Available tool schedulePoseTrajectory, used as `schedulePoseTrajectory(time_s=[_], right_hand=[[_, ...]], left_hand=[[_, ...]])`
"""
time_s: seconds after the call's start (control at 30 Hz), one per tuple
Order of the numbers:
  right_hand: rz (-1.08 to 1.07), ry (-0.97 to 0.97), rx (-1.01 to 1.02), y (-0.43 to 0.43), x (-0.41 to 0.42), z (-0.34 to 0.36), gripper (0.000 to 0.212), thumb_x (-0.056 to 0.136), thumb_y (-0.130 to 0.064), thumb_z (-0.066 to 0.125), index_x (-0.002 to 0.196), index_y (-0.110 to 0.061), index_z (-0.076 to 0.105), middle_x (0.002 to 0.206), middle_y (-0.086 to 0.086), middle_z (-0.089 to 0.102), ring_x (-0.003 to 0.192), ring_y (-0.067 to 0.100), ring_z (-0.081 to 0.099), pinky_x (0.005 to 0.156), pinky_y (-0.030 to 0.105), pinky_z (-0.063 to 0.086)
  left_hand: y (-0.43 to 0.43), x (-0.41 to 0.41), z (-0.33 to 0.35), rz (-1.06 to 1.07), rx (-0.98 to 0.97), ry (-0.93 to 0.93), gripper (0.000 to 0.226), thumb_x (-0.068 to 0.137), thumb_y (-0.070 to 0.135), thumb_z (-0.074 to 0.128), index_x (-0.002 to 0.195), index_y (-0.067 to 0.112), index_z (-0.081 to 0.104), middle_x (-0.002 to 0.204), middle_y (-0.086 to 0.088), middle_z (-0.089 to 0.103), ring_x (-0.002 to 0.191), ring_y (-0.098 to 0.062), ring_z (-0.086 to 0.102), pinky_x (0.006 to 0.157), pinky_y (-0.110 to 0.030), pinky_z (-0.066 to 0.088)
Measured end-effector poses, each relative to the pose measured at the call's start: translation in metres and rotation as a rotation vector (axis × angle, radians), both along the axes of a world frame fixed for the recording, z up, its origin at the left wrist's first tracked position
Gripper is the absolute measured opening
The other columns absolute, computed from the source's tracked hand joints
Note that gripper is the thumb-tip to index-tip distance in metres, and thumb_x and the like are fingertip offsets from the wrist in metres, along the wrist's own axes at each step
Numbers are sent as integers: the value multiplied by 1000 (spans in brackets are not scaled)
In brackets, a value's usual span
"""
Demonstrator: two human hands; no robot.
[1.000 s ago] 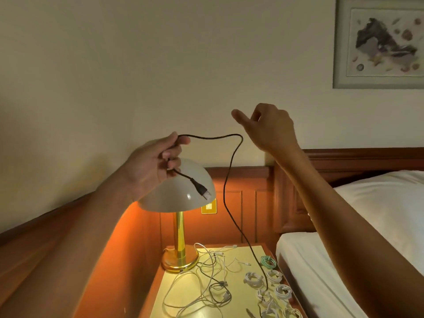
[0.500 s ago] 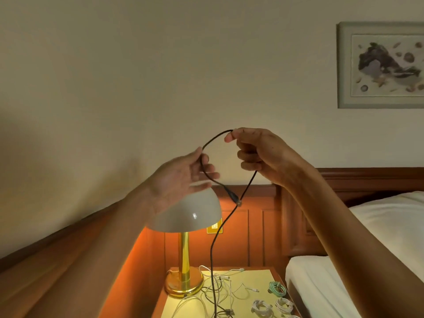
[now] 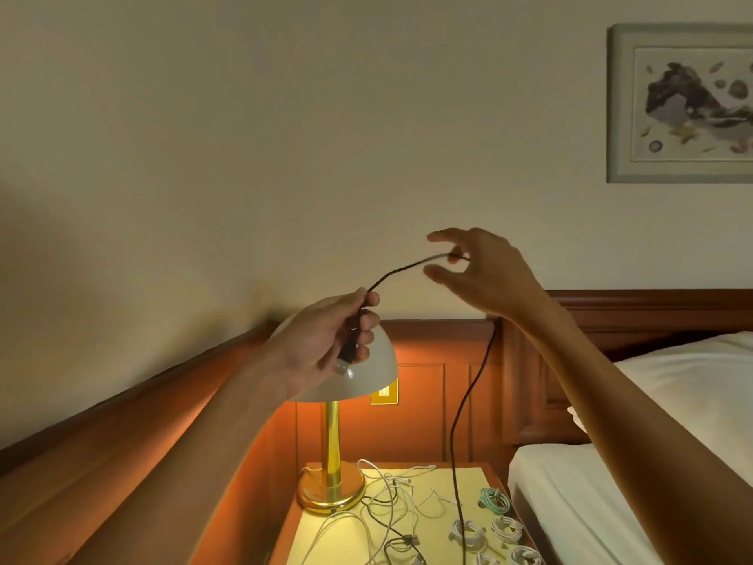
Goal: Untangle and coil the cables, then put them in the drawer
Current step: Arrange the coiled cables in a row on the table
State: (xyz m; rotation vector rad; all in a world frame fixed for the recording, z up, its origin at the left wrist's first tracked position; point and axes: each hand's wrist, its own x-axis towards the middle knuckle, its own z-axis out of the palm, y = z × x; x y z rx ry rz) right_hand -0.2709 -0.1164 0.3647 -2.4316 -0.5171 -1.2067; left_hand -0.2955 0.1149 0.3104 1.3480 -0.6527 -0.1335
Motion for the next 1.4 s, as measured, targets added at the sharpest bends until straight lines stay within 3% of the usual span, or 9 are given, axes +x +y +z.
schedulePoseTrajectory(time_s=[0.13,0.27,0.43,0.6,0.77,0.93,1.1,1.27,1.4], right_hand=[[354,221,-81,11,-3,-23,41,94,-44,61,134,-33,59,127,-8,65,106,5,63,82,14,46],[623,433,83,11,-6,-32,22,100,-24,57,109,-13,73,80,6,72,72,18,69,67,22,55],[373,185,134,19,4,-29,24,103,-23,52,97,-18,75,49,-9,48,44,8,52,51,28,53],[289,61,67,31,14,-35,20,100,-24,58,97,-23,77,61,-18,56,60,10,50,58,10,35],[373,122,213,42,33,-71,22,100,-31,57,102,-24,77,84,-17,72,72,3,61,69,15,45],[426,258,328,68,14,-141,26,102,-30,52,114,-20,74,55,-30,55,54,-5,50,54,11,34],[331,389,162,74,-17,-170,28,104,-33,47,118,-25,69,61,-18,56,58,1,52,53,14,34],[51,277,-114,60,-13,-141,25,94,-47,58,110,-35,73,95,0,72,88,22,65,75,33,51],[223,397,-191,46,-15,-90,12,82,-40,77,82,-28,79,65,-8,70,62,2,63,58,20,46]], left_hand=[[-8,1,-8,31,7,-12,25,105,31,39,87,20,53,69,3,43,64,-10,49,59,-21,47],[-11,2,-16,77,-9,-34,27,103,30,42,84,16,56,70,0,50,69,-13,54,64,-24,52],[-11,-1,-29,83,148,-79,25,100,24,49,106,5,65,82,-2,61,74,-15,62,74,-29,56],[-15,1,-34,63,281,-59,28,101,17,48,117,4,67,86,-6,68,81,-17,67,74,-28,57],[-5,3,-31,-114,-8,53,27,91,16,53,104,4,75,92,-11,72,82,-18,71,69,-26,59],[2,38,-33,10,-280,68,30,93,15,52,114,-1,68,117,-17,69,105,-22,69,81,-27,58],[2,62,-69,318,-144,-66,28,98,14,53,121,1,62,114,-13,72,109,-25,68,91,-32,56],[13,65,-87,352,586,-520,16,95,39,57,100,43,72,93,5,75,91,-17,70,86,-45,55],[18,56,-89,114,620,-386,29,102,34,48,102,17,71,98,-8,73,94,-24,69,88,-42,53]])
